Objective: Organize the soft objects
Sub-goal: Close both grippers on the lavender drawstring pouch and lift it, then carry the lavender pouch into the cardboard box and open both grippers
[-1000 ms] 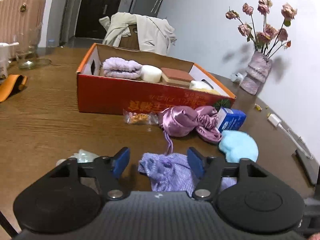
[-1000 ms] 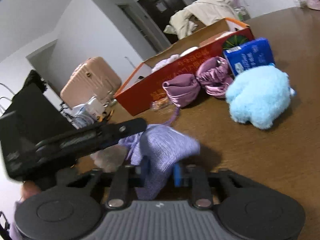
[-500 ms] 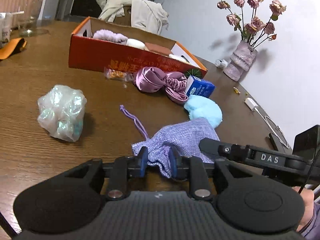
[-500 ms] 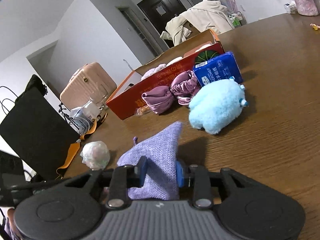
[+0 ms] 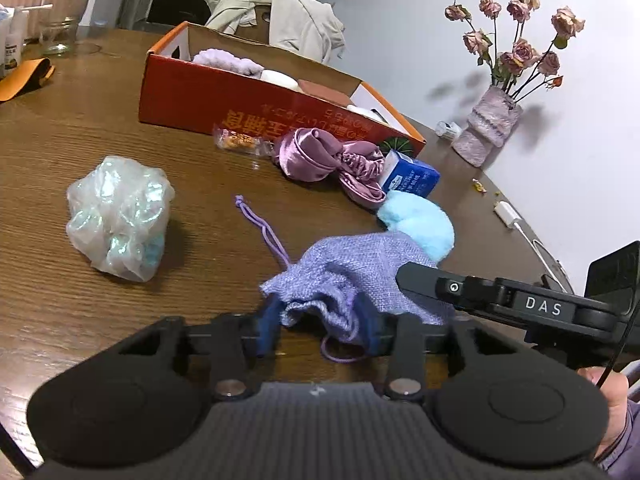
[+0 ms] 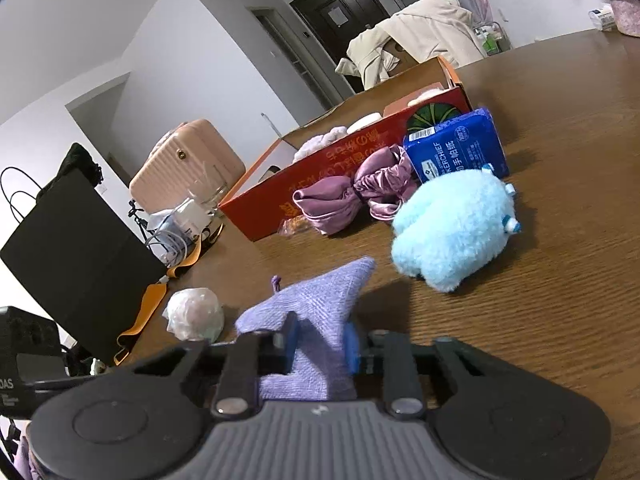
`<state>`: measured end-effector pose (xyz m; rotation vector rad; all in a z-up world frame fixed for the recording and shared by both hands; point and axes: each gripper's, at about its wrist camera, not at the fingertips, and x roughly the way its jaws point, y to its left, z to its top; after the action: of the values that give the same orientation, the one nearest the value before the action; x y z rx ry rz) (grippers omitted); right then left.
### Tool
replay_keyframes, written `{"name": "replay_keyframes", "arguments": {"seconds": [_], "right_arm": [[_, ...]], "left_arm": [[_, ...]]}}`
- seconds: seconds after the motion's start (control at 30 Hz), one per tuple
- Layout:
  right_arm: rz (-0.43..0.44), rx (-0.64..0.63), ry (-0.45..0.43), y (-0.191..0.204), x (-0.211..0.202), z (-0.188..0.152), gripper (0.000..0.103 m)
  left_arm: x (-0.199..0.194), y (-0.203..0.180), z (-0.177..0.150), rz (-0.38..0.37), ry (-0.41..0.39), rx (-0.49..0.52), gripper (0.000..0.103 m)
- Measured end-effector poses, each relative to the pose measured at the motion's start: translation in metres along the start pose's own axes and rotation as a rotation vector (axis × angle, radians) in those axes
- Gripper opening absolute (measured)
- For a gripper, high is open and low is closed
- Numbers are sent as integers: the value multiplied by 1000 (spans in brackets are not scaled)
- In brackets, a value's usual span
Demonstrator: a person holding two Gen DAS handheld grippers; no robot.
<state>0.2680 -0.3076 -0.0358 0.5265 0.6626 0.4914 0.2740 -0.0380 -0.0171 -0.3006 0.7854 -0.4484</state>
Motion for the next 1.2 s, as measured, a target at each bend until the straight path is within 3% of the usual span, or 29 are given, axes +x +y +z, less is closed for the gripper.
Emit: {"name": "replay_keyframes", "arguments": {"seconds": [0.3, 0.43, 0.53, 0.7, 0.97, 1.1, 1.2], "right_arm": [[15, -51, -12, 22, -11, 21, 9], [62, -80, -116, 34, -21, 61, 8], [74, -72, -130, 40, -7, 100, 9], [51, -102, -143, 44, 46, 159, 9], [-49, -60, 18, 28, 168, 208, 8], [-101, -68, 126, 29, 221, 215, 11], [-134, -92, 201, 32, 249, 212, 15]], "left_arm": [[-13, 1, 28, -84, -77, -34, 29], [-23, -12, 76, -102, -160, 33, 29], [-26, -15, 119, -101, -222, 56, 29], [17, 8, 191, -40, -174, 41, 29], [108, 71, 249, 123, -31, -36, 30], [120, 85, 250, 243, -28, 42, 35], [112, 94, 248, 239, -29, 39, 45]]}}
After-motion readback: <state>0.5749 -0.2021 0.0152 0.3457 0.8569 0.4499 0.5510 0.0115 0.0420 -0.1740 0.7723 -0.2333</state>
